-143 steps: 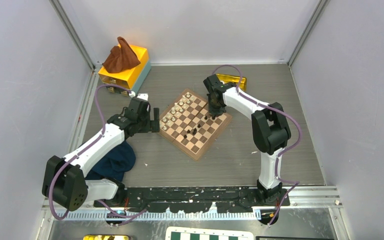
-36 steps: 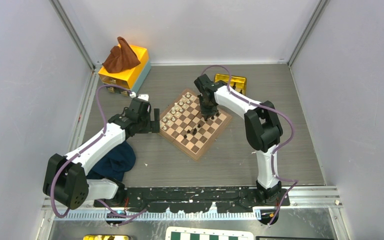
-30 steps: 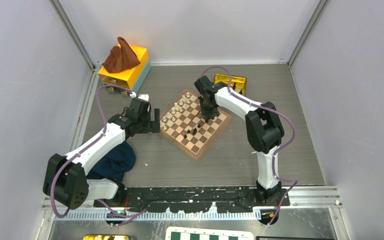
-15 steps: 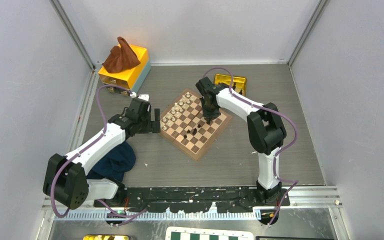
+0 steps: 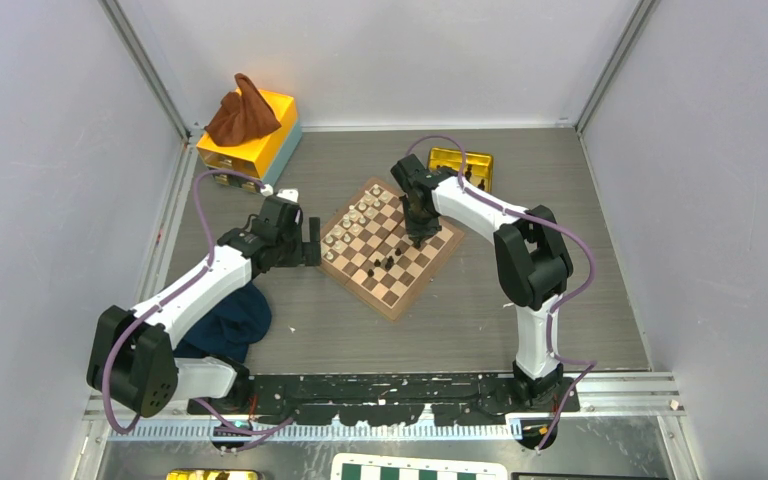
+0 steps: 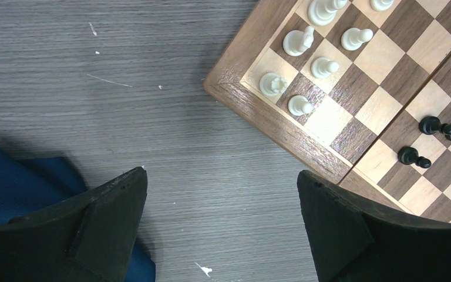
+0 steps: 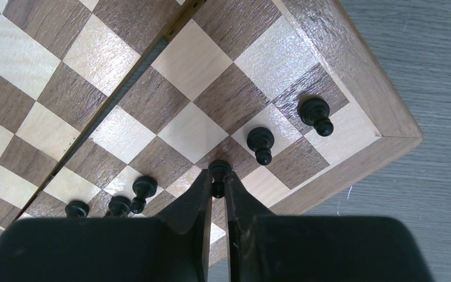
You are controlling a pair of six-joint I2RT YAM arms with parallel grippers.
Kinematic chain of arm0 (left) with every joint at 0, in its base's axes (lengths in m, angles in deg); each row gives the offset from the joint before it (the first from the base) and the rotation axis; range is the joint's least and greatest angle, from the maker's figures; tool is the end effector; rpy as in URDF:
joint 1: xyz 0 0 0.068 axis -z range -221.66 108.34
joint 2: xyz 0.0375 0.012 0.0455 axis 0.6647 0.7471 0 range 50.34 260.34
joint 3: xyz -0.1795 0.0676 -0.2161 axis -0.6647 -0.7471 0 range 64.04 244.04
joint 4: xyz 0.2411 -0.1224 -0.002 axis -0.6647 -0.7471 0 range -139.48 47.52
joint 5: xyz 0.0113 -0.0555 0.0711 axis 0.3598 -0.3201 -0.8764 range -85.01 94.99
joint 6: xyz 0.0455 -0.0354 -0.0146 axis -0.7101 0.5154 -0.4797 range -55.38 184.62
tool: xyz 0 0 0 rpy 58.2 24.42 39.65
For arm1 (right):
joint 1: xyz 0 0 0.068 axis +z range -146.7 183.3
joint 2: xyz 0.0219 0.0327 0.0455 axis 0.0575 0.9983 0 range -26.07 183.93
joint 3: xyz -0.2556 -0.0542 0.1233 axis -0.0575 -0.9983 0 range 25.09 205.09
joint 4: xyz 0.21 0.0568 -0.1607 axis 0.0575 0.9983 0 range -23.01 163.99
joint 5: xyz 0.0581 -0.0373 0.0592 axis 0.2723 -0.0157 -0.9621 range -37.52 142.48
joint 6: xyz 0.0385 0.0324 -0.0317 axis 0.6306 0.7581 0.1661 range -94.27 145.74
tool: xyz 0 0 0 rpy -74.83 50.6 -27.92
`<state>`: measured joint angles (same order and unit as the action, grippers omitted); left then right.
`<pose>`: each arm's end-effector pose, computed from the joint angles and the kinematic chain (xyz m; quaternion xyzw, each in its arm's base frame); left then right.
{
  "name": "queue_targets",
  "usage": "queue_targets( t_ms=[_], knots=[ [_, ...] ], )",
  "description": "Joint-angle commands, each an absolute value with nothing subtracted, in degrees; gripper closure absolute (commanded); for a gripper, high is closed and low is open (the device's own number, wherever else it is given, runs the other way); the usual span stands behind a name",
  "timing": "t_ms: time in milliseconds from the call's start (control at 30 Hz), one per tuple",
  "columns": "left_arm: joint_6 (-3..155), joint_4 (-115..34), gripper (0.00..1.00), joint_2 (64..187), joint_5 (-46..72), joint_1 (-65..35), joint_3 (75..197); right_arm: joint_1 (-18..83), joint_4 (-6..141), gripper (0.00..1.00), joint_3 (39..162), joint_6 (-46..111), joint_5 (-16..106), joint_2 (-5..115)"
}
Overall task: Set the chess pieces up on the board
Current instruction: Move the chess piece to the chessboard.
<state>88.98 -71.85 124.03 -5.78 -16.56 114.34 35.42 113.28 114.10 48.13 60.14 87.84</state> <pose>0.2472 -0.1069 0.2439 -0.0239 0.9436 -0.0522 0.3260 0.3654 0.2225 0.2063 -0.0726 0.9817 0.0161 0.1751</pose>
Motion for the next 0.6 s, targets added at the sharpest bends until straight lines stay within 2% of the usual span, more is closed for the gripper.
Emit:
queue_targets(
  t_ms=[0, 567],
  knots=[
    [89.41, -69.77, 0.01, 124.10, -5.29, -16.87, 114.31, 34.97, 112.52, 0.93, 113.77, 48.05, 61.50, 84.10],
    [89.22, -69.78, 0.01, 124.36, -5.21, -16.87, 114.50, 34.59, 112.57, 0.91, 113.42, 48.01, 61.24, 84.27]
  ],
)
